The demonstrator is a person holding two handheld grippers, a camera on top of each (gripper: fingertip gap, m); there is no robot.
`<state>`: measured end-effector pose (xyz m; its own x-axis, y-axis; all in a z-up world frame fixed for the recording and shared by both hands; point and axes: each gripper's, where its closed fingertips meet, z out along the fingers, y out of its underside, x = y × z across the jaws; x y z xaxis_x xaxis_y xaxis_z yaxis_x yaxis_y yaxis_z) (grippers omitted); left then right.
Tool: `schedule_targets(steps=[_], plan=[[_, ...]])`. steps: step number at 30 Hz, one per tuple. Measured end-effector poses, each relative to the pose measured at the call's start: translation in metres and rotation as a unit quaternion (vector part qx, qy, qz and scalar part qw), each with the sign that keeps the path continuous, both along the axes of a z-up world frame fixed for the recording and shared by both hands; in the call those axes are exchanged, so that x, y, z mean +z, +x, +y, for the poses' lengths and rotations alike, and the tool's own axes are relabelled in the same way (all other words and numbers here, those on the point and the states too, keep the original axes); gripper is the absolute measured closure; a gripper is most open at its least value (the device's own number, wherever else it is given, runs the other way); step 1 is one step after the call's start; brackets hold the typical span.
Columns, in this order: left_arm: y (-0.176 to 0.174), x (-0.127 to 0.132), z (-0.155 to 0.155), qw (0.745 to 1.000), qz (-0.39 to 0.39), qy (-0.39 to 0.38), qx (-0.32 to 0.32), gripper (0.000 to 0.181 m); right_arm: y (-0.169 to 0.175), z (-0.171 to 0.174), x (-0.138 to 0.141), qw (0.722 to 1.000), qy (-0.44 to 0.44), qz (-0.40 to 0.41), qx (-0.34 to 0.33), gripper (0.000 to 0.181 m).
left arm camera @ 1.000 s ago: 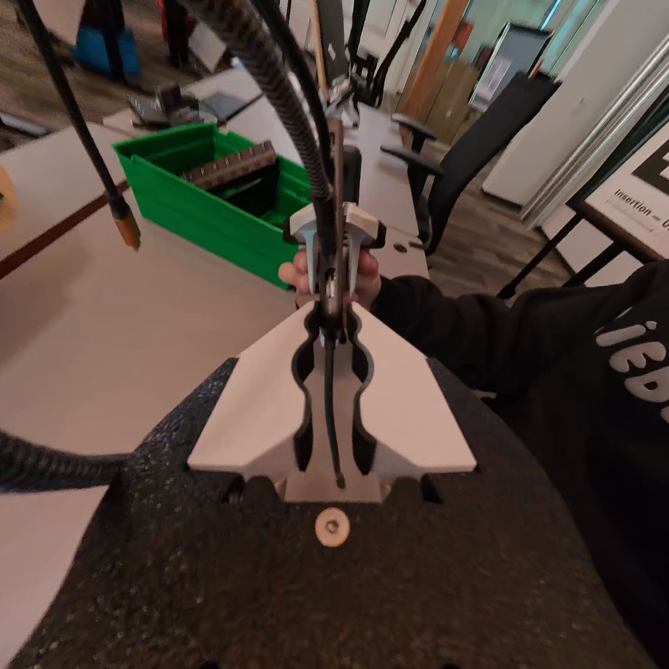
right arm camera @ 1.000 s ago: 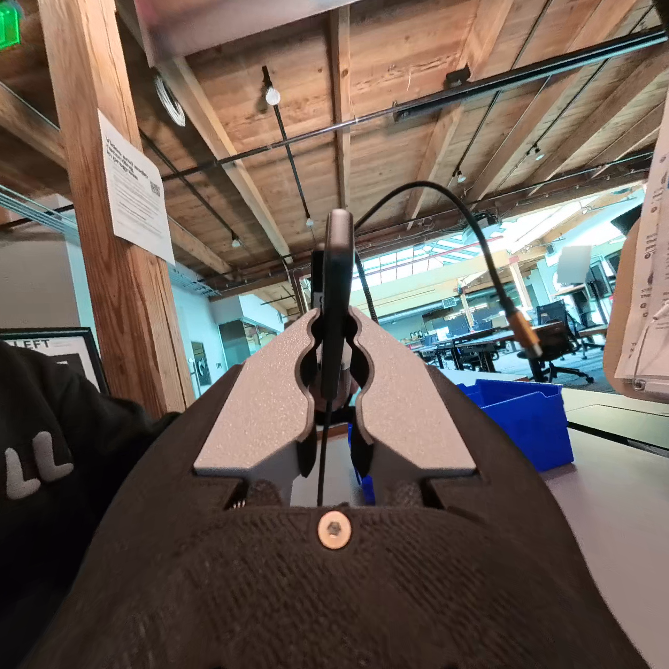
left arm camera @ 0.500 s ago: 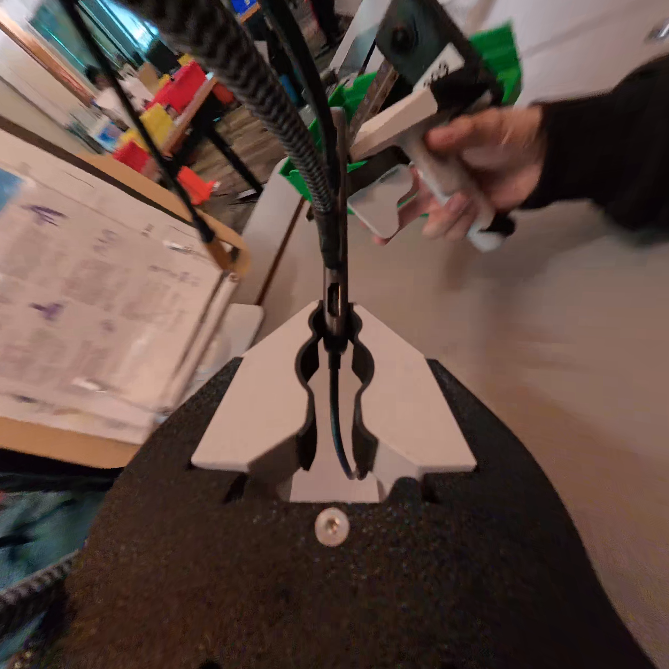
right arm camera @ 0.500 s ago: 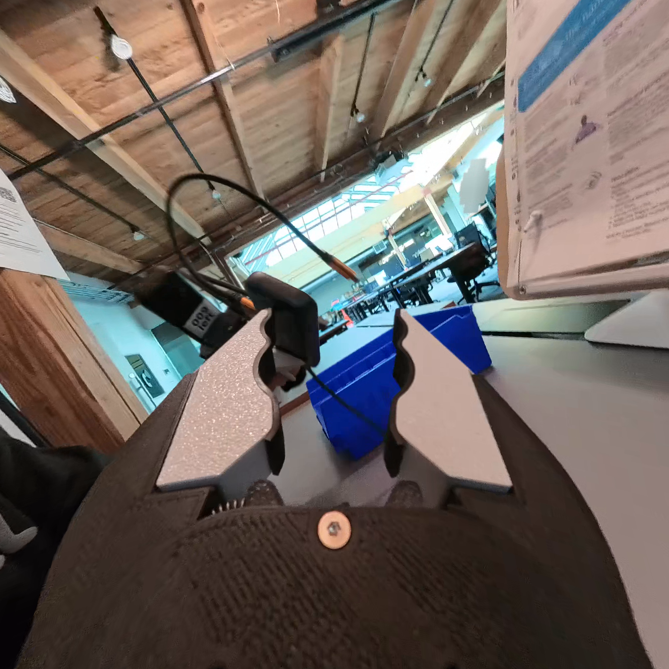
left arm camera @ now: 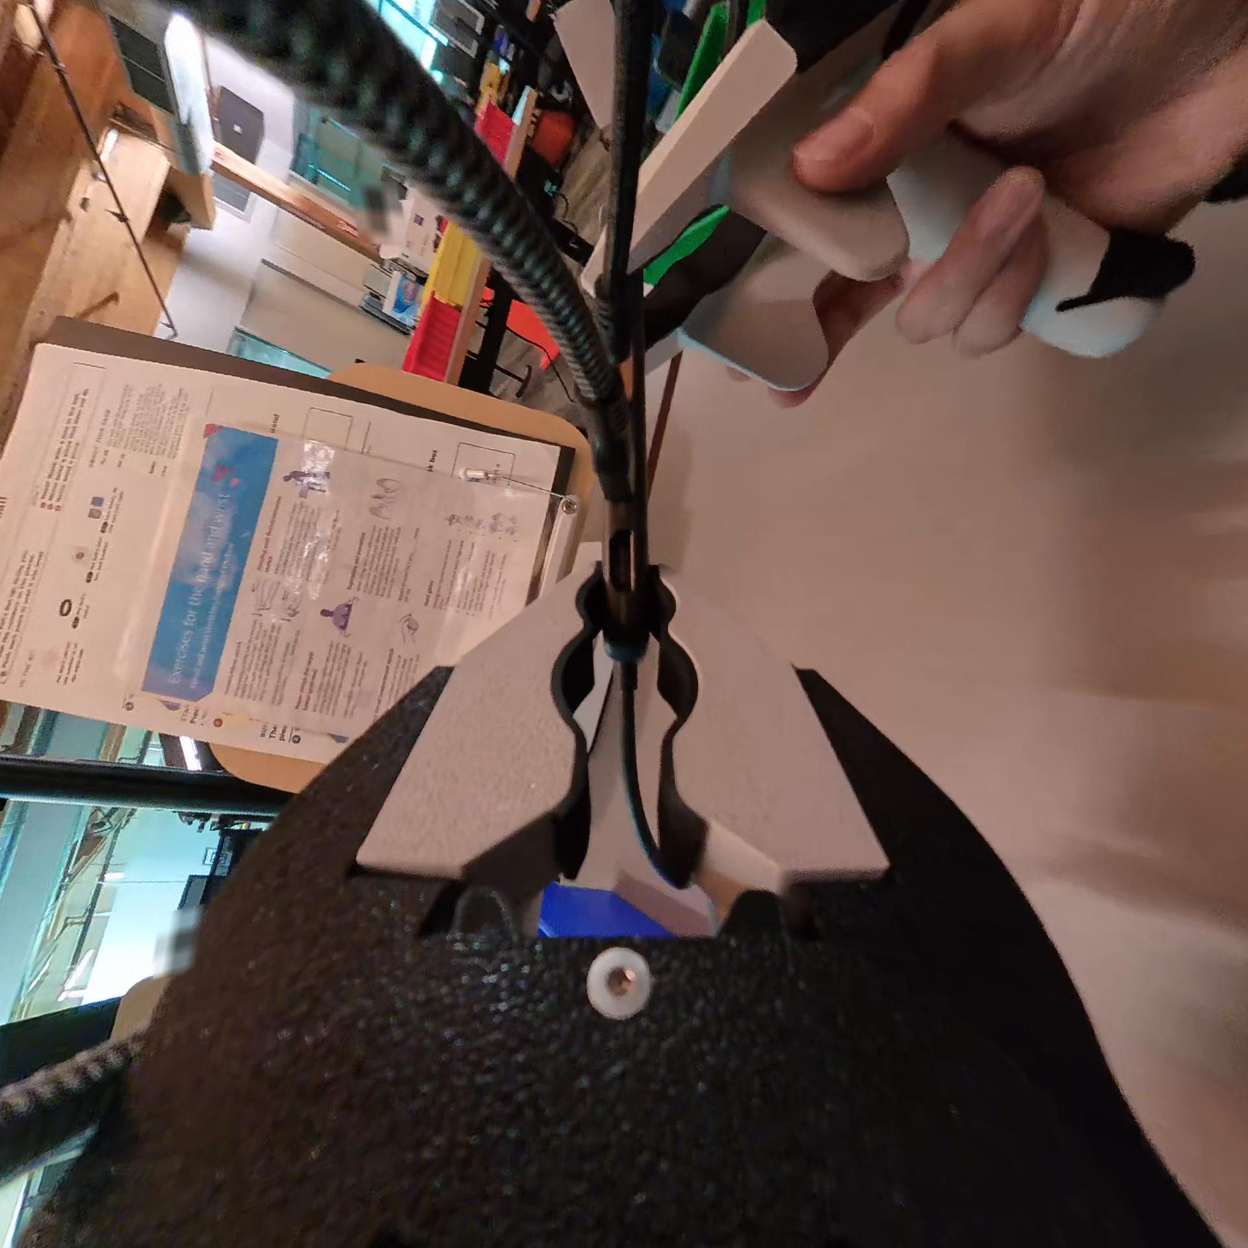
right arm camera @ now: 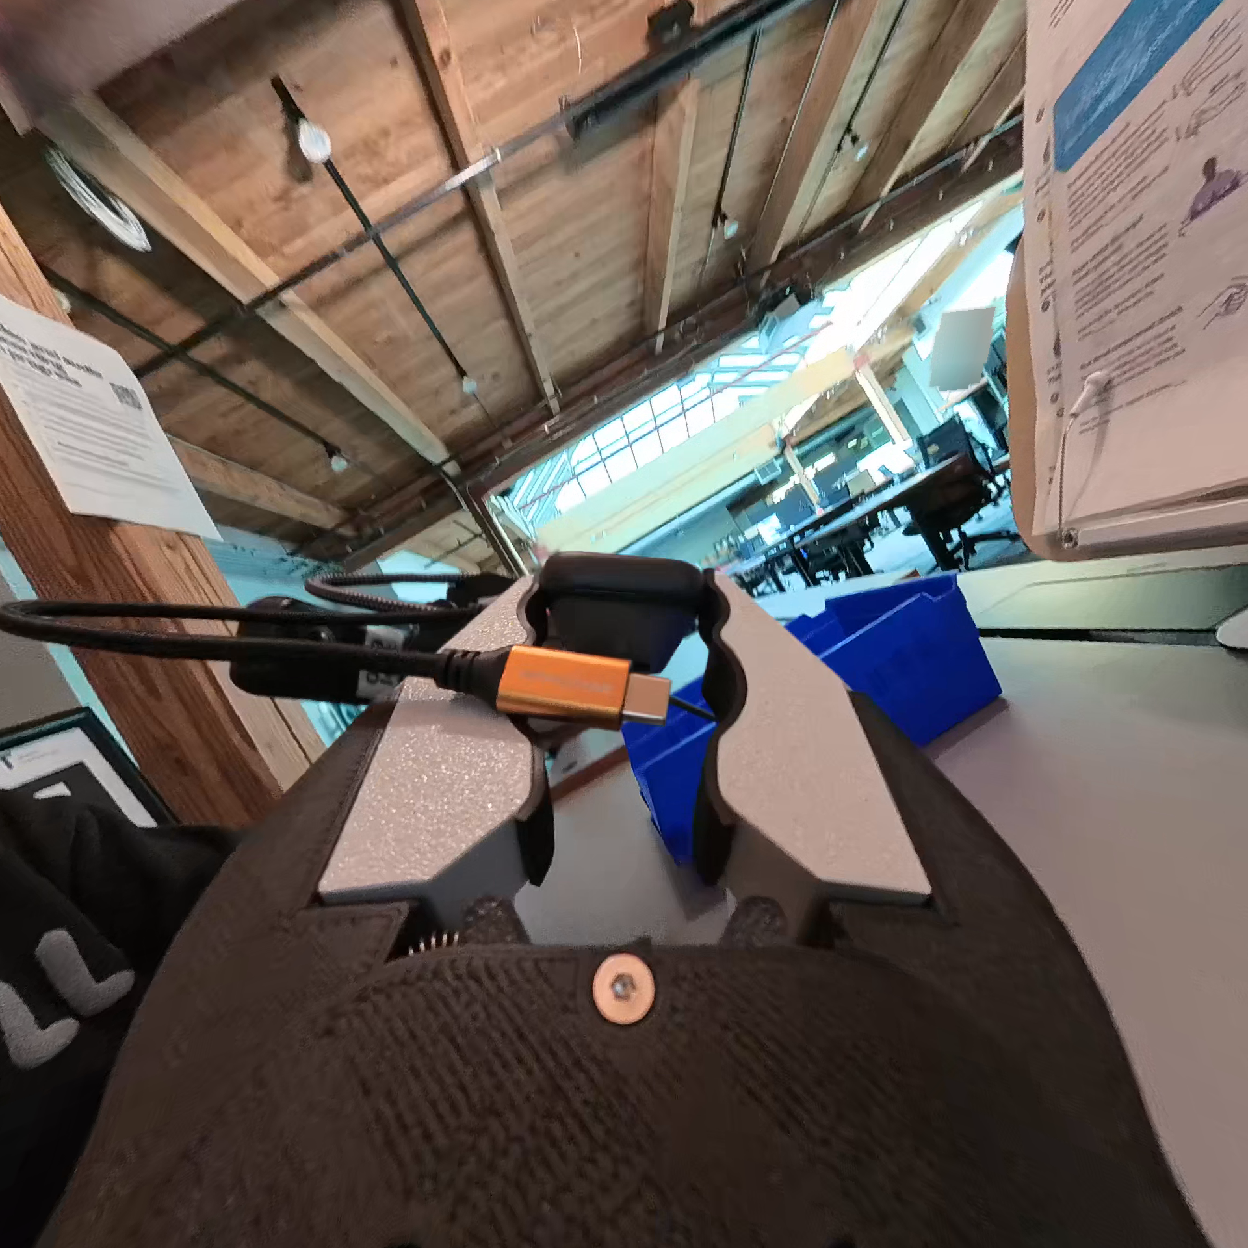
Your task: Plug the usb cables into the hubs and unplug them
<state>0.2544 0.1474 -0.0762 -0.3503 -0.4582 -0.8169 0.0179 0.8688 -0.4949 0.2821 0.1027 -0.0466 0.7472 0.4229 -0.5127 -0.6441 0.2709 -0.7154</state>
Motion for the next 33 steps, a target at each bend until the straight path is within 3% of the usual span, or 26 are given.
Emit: schedule_targets(steps=[5,7,9,10,12,14,17,18,19,21,22,25,27,31,33], plan=[[-0.003,0.005,-0.005,0.999,-0.015,-0.041,-0.001,0.152,0.012,-0.008,0.006,0.999,0.025,0.021,-0.030,0.137],[-0.012,-0.008,-0.008,0.996,0.040,-0.073,-0.004,0.135,0.020,-0.015,0.009,0.998,0.037,0.026,-0.039,0.137],[-0.034,-0.030,-0.018,0.984,0.140,-0.101,-0.039,0.115,0.022,-0.021,0.011,0.998,0.045,0.017,-0.041,0.137],[-0.050,-0.042,-0.021,0.972,0.201,-0.105,-0.057,0.114,0.021,-0.021,0.012,0.998,0.045,0.009,-0.040,0.137],[-0.086,-0.056,-0.021,0.942,0.299,-0.115,-0.097,0.126,0.017,-0.022,0.014,0.998,0.052,-0.013,-0.045,0.137],[-0.124,-0.050,-0.028,0.903,0.363,-0.159,-0.167,0.132,0.011,-0.024,0.017,0.997,0.061,-0.034,-0.041,0.137],[-0.187,-0.011,-0.042,0.800,0.442,-0.274,-0.298,0.136,0.006,-0.035,0.028,0.994,0.104,-0.039,-0.023,0.137],[-0.195,0.002,-0.043,0.785,0.435,-0.298,-0.324,0.137,0.006,-0.037,0.029,0.993,0.107,-0.042,-0.025,0.137],[-0.184,0.011,-0.042,0.804,0.394,-0.314,-0.316,0.138,0.005,-0.038,0.029,0.992,0.111,-0.048,-0.023,0.137],[-0.125,0.019,-0.028,0.875,0.266,-0.345,-0.212,0.131,0.003,-0.037,0.029,0.992,0.116,-0.045,-0.015,0.137],[-0.099,0.019,-0.020,0.888,0.230,-0.366,-0.157,0.125,0.001,-0.037,0.029,0.991,0.121,-0.046,-0.012,0.138],[-0.053,0.001,-0.021,0.869,0.220,-0.437,-0.074,0.113,-0.007,-0.031,0.026,0.992,0.113,-0.057,0.003,0.138],[-0.041,-0.019,-0.041,0.863,0.238,-0.436,-0.092,0.112,-0.012,-0.030,0.026,0.991,0.117,-0.064,0.009,0.137],[-0.016,-0.058,-0.072,0.886,0.249,-0.377,-0.099,0.108,-0.019,-0.030,0.027,0.990,0.119,-0.070,0.027,0.138],[-0.009,-0.060,-0.086,0.889,0.247,-0.369,-0.116,0.107,-0.023,-0.029,0.026,0.990,0.115,-0.076,0.037,0.137]])
